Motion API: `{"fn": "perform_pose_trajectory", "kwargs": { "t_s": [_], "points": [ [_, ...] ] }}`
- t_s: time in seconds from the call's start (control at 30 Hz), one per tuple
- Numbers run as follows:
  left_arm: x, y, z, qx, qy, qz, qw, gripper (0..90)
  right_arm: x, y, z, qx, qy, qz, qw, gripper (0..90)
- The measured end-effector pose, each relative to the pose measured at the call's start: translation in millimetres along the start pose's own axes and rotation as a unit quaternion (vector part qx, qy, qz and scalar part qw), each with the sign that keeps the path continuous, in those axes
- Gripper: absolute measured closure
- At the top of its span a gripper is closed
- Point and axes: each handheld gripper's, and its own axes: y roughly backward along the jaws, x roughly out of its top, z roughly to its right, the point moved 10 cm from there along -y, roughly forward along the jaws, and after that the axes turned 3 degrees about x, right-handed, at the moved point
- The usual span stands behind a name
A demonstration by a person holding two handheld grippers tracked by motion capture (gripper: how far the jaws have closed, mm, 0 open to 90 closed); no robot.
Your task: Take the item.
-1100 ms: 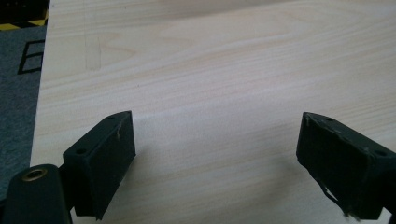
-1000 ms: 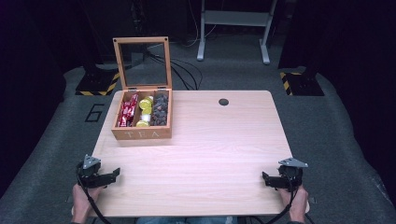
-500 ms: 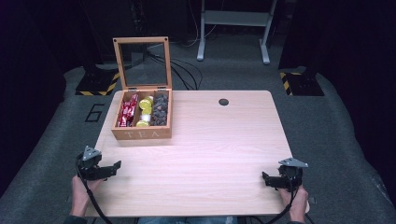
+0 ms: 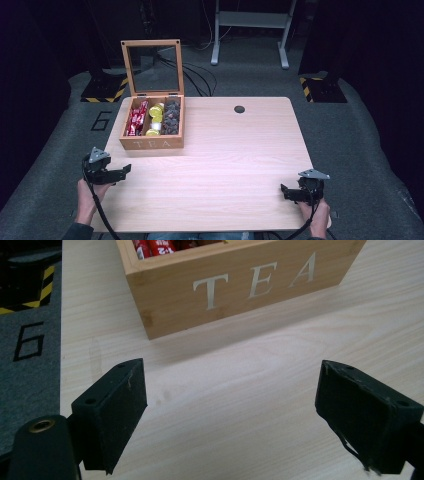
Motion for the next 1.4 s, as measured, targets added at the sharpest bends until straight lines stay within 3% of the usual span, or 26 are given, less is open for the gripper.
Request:
{"fn": "perform_pose_trajectory", "kwargs": {
  "t_s": [0.7, 0.97, 1.17, 1.4],
  "points": [
    [48.0, -7.7, 3.8, -0.013, -0.009, 0.009, 0.9998, 10.8, 0.0, 0.0, -0.1, 0.000, 0.000, 0.000, 1.0000, 0.2],
    [69.7, -18.3, 2.1, -0.019, 0.001, 0.010, 0.9998, 7.9, 0.1, 0.0, -0.1, 0.001, 0.000, 0.000, 1.0000, 0.2],
    [82.9, -27.6, 1.6, -0.016, -0.003, 0.007, 0.9998, 7.3, 0.1, 0.0, -0.1, 0.000, 0.000, 0.001, 1.0000, 0.3],
    [97.5, -38.5, 1.9, -0.027, 0.002, 0.003, 0.9996, 7.4, 0.2, 0.1, -0.5, 0.000, -0.003, 0.001, 1.0000, 0.4]
  ]
}}
